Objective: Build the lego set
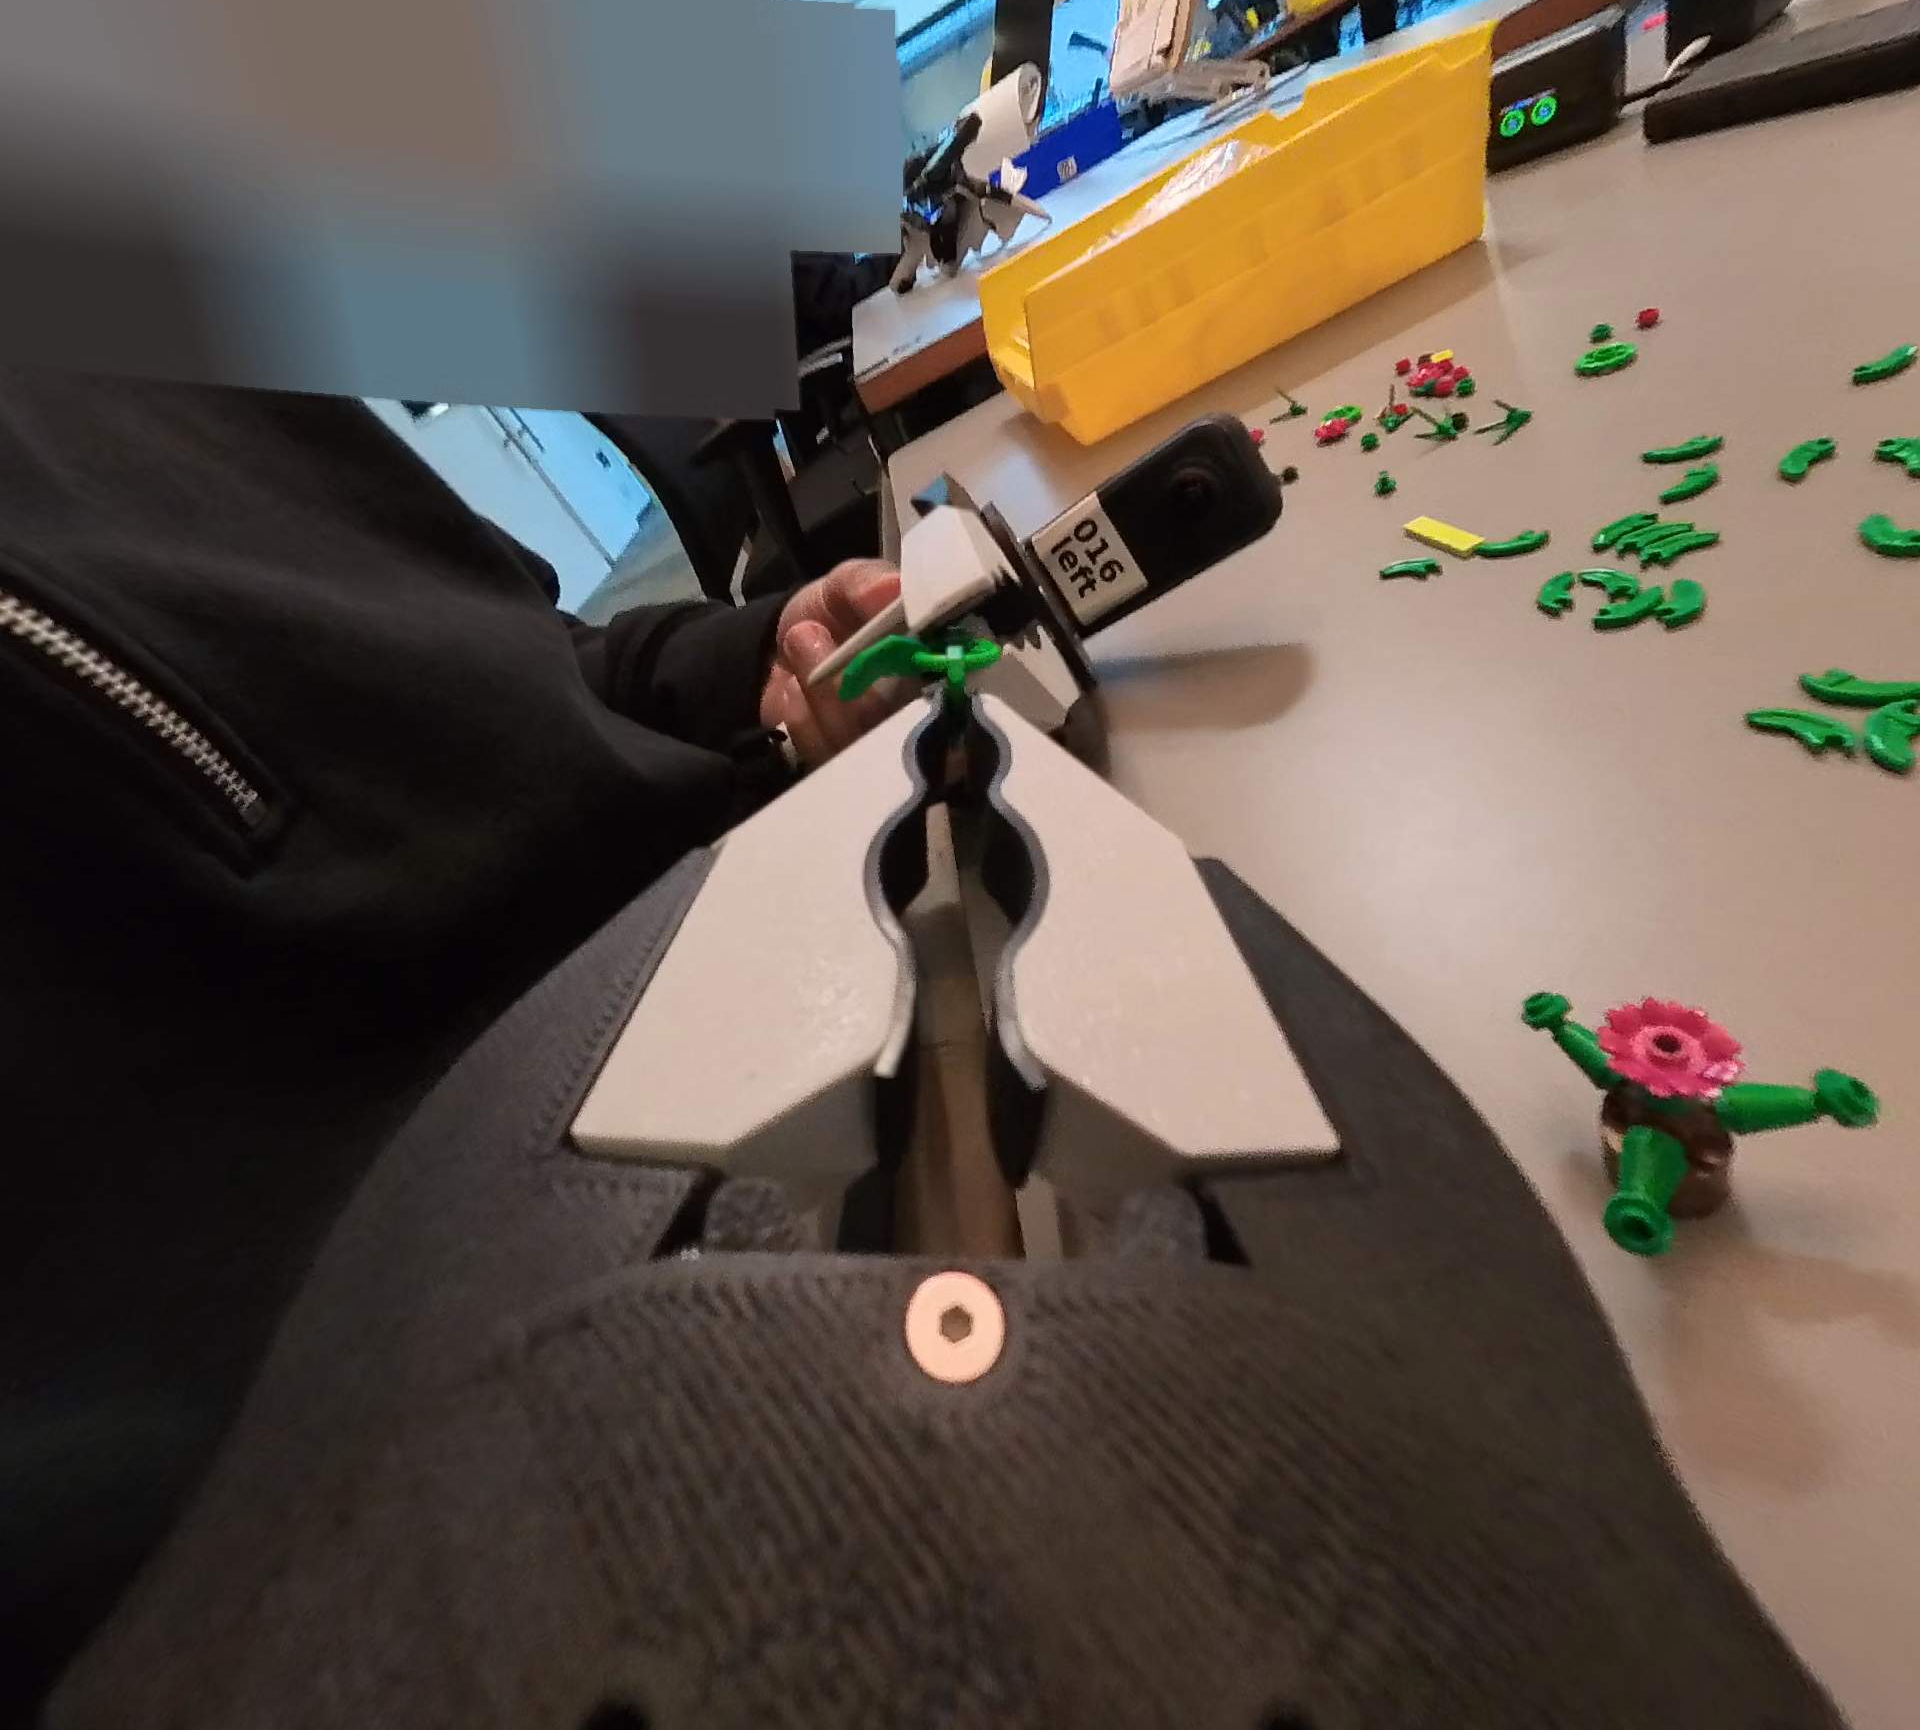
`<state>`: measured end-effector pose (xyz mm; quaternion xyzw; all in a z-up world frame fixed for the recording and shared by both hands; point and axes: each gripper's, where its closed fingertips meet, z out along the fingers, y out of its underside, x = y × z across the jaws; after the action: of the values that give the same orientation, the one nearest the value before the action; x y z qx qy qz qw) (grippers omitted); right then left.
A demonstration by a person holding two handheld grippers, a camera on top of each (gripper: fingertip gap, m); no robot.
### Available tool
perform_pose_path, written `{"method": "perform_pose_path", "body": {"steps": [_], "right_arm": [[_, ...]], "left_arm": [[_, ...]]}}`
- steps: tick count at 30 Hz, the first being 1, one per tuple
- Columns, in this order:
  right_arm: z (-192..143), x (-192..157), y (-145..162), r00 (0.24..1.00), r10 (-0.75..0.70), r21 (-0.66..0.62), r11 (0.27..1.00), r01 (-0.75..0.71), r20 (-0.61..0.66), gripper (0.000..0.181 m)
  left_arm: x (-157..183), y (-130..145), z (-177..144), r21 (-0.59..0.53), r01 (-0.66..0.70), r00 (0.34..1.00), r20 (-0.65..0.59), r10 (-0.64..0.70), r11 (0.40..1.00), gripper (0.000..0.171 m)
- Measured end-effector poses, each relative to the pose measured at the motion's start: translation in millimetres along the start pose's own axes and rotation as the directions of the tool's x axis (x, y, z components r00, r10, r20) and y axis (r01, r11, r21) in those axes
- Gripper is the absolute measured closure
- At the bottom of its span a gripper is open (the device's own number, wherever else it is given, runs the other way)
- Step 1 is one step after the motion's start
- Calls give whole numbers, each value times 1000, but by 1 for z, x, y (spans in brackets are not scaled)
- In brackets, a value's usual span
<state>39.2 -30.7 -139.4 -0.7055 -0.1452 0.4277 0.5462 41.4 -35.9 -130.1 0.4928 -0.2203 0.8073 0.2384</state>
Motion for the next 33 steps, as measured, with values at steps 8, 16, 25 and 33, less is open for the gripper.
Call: {"method": "perform_pose_path", "body": {"steps": [8,16,25,33], "right_arm": [[-9,-3,21,995,-104,-293,951,99,-3,181],[-16,7,46,956,-293,-621,752,221,-15,180],[-15,11,48,951,-309,-648,726,231,-7,180],[-15,14,45,939,-339,-660,717,224,-49,180]], "left_arm": [[-17,15,2,-87,-19,990,141,31,996,166],[-41,22,-3,-179,-64,933,338,123,982,167],[-44,21,-5,-182,-80,923,358,142,980,167],[-43,14,-6,-192,-185,884,396,249,964,164]]}}
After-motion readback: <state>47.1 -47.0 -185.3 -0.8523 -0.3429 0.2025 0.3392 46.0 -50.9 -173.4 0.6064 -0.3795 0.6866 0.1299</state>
